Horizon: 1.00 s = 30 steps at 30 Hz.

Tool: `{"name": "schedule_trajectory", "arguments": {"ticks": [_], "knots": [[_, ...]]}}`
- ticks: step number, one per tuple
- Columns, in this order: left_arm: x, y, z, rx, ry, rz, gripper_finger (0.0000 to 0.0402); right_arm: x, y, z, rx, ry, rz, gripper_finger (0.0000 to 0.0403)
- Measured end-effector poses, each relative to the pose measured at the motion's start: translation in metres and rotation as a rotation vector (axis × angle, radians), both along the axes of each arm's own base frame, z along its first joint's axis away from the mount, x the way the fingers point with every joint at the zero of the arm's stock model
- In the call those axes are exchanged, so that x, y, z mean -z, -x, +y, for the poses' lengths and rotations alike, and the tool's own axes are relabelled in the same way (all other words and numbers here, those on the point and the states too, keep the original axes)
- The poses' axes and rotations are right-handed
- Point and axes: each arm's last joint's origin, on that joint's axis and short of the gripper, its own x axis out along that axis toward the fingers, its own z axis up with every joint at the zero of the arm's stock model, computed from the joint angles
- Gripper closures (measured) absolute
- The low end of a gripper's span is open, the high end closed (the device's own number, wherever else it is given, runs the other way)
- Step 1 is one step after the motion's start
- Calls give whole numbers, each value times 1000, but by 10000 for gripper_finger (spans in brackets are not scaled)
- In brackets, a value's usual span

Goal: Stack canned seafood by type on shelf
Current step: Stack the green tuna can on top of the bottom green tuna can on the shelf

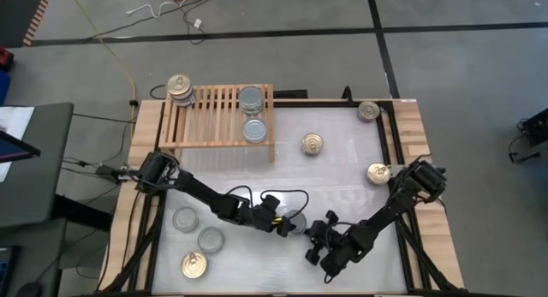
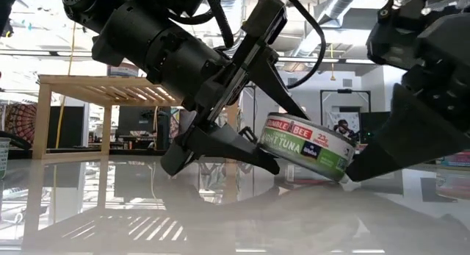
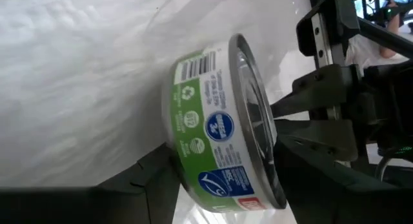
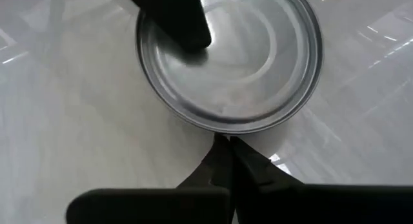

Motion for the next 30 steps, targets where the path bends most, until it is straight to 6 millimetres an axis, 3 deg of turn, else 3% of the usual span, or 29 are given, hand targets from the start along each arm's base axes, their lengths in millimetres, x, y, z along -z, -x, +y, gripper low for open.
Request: {"name": "schedule_trajectory", "arguments": {"ticks": [10,18,25,30], "knots": [[0,-1,3,-11,-4,7,191,0,1,2,-7,-5,0,383],[-3,-4,11,-33,-11,-6,277,0,6,9,-35,-9,3,365],[-3,-4,11,-23,-38,-12,277,-2,15,15,-63,-4,22,362],[-4,-4,12,-22,-39,-18,277,-19,35,11,-41,22,83,362]]}}
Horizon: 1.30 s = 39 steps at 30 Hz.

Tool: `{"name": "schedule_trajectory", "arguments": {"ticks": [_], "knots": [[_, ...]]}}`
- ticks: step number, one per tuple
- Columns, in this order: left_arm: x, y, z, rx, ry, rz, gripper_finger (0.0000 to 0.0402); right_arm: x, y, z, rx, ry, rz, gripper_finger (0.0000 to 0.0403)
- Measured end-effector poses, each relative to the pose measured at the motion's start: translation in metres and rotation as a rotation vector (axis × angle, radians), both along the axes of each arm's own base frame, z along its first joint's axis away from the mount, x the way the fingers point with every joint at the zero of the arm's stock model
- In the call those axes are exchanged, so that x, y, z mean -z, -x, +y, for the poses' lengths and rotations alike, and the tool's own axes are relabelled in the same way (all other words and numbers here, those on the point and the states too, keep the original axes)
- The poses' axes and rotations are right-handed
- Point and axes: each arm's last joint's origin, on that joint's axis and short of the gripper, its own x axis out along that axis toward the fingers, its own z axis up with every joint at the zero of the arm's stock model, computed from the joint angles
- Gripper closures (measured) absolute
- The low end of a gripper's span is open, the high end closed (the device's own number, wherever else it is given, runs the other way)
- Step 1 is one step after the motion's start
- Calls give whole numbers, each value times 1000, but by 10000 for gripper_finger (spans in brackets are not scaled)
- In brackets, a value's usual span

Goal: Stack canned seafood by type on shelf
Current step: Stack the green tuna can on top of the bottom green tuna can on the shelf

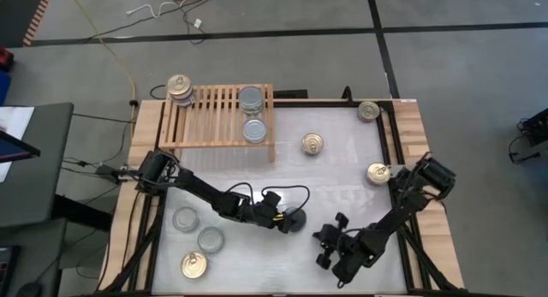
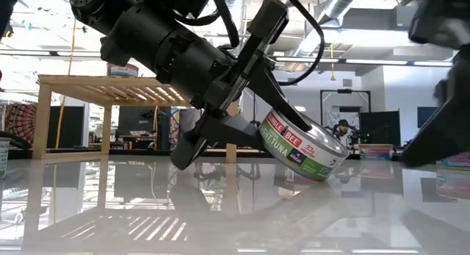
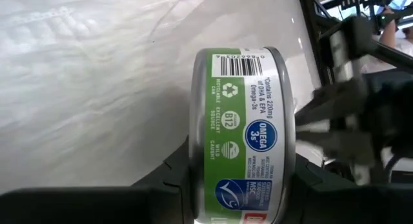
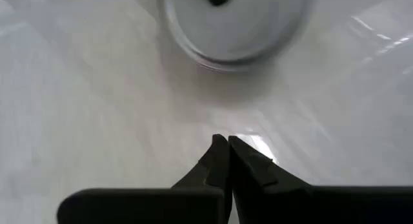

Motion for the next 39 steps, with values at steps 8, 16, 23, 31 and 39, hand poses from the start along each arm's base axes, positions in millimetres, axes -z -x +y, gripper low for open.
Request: {"name": "schedule_trajectory", "arguments": {"ticks": [8,16,23,31,39], "knots": [[-46,1,21,-10,-5,-111,277,-19,20,-7,36,47,31,383],[-147,38,62,-38,-79,-278,277,-7,17,-7,76,39,28,370],[-213,95,118,-266,-171,-331,277,-4,15,-9,85,47,36,374],[-209,113,171,-381,-147,-201,277,-4,9,-15,89,71,52,375],[-198,122,193,-448,-126,-77,277,-4,7,-18,85,88,63,375]]}}
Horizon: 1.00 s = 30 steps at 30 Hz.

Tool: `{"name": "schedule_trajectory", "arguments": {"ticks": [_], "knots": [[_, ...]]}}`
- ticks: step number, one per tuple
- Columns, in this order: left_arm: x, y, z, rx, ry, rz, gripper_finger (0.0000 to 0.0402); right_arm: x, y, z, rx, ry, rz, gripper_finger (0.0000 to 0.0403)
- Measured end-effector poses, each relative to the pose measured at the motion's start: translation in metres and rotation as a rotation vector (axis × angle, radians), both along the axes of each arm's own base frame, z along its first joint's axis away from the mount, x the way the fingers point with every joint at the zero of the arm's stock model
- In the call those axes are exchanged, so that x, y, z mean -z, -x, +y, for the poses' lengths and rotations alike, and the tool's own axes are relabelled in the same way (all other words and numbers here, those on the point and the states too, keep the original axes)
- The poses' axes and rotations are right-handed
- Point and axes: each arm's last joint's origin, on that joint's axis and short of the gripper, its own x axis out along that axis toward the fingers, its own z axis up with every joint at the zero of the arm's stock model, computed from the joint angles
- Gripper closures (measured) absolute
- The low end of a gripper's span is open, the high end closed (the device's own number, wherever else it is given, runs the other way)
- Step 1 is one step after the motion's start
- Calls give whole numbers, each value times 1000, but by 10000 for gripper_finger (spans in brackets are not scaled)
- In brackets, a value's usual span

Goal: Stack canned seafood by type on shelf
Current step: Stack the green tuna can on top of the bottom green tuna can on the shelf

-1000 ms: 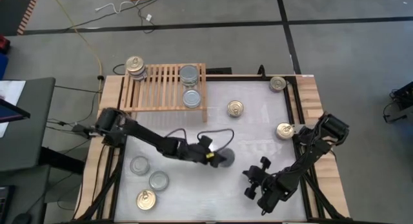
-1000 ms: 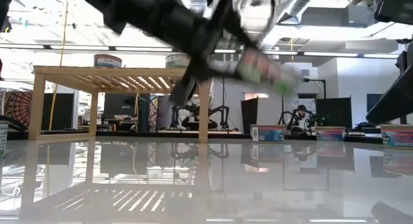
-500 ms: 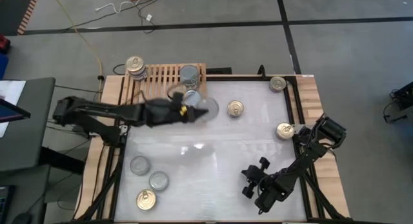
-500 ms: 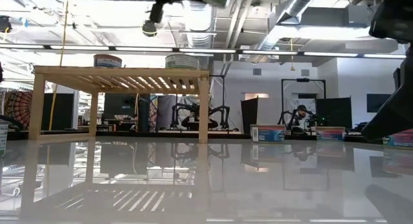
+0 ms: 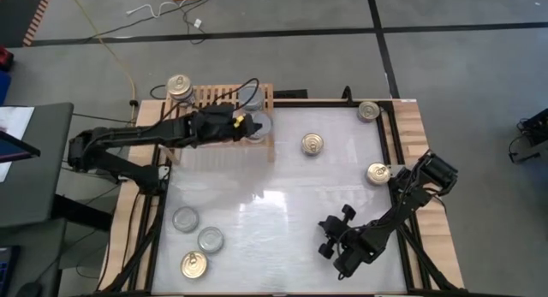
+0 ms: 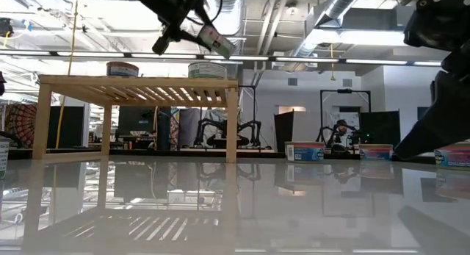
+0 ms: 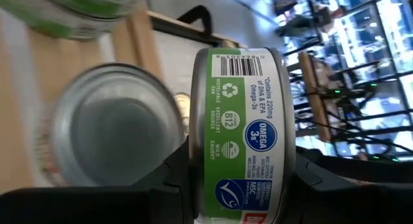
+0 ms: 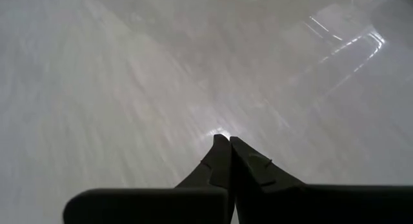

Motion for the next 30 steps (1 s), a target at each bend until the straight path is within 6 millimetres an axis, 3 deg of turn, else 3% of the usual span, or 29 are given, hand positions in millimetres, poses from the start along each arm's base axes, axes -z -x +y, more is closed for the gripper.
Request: {"name": "schedule_trajectory", "arguments": {"ticks": [6,12,30], "knots": [[2,2,4,-29,17,14,273,0,0,0,1,-1,0,376],[6,5,6,-83,16,67,232,0,1,1,-1,-6,-4,375],[7,7,9,-168,19,60,231,0,1,3,-7,-10,-7,374]]}}
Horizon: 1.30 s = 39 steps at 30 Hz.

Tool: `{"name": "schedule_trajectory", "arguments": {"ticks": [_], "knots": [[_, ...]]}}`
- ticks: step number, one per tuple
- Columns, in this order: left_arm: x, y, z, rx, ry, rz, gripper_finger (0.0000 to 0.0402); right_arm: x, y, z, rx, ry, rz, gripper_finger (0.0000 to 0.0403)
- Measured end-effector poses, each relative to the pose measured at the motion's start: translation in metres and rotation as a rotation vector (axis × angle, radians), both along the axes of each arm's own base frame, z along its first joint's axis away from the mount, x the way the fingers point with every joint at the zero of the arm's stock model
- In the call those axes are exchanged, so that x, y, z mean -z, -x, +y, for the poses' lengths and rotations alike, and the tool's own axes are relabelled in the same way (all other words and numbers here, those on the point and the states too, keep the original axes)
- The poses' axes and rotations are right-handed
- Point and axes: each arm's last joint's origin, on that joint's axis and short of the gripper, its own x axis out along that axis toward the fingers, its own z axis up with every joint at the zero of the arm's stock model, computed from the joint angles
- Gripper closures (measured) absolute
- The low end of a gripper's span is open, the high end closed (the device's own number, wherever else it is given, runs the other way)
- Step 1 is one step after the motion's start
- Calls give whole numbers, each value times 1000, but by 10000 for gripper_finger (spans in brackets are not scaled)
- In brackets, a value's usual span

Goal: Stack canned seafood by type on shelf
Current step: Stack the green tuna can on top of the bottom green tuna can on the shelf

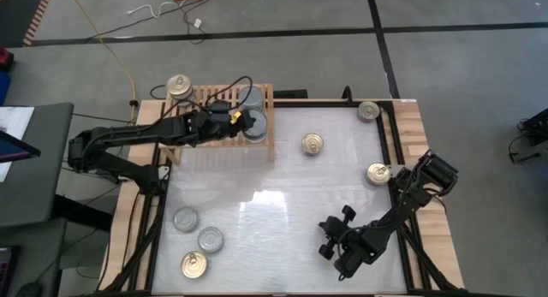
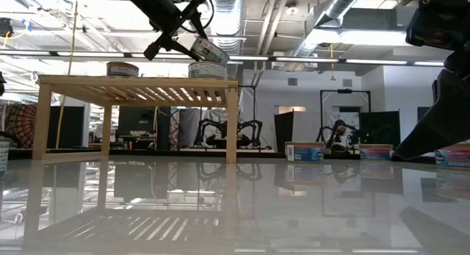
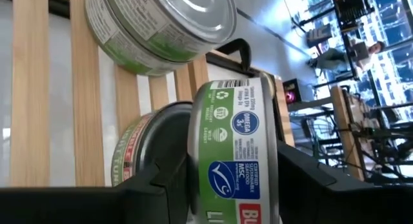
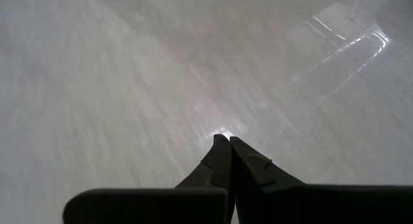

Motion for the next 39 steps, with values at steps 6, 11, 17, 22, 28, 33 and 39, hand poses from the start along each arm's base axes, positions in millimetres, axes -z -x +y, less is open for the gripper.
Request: {"name": "schedule_trajectory", "arguments": {"ticks": [6,11,17,22,28,33,39], "knots": [[0,0,0,25,-3,9,231,0,1,2,-7,0,0,375],[0,0,-1,31,-12,16,231,0,1,2,-7,-2,-1,375],[3,2,-1,41,-21,68,219,0,1,2,-6,-8,-8,375],[8,5,-1,24,-16,133,179,0,1,2,-7,-8,-7,375],[10,4,-5,52,-29,156,127,0,1,2,-7,-7,-7,375],[10,4,-5,31,12,124,112,0,1,2,-7,-7,-7,375],[10,5,-3,3,9,120,111,0,1,2,-7,-7,-7,375]]}}
